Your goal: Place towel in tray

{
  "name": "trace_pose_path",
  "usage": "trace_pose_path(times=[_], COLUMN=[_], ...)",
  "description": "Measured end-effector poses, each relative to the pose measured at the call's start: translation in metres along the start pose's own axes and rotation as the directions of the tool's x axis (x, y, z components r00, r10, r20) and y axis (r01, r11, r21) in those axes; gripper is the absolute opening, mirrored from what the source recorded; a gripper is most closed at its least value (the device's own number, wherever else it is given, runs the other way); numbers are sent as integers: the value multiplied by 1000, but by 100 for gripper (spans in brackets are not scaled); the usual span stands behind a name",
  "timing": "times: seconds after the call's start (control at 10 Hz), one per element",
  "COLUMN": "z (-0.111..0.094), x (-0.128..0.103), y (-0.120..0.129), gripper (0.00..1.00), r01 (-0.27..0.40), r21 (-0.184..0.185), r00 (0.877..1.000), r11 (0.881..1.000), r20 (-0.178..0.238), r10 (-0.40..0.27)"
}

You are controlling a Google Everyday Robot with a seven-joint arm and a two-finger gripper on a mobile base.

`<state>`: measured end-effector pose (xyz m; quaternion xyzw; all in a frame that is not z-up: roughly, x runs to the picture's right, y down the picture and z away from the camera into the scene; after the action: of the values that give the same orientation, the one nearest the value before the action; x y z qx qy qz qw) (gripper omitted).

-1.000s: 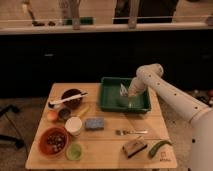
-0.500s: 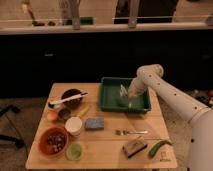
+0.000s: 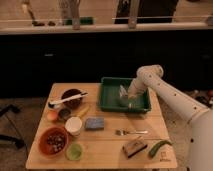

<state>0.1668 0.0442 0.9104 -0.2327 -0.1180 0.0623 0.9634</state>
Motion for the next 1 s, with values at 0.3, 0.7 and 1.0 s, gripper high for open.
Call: trace_pose_path(times=[0.3,0.7,1.0], z=[3,5,7], x=[0,1,1], y=[2,4,6], gripper=[36,46,46], r01=[1,3,4], r21=[-9,-16,-23], r00=[1000,1000,1000], r11=[1000,1000,1000], r20=[8,15,21], r10=[-1,-3,-4])
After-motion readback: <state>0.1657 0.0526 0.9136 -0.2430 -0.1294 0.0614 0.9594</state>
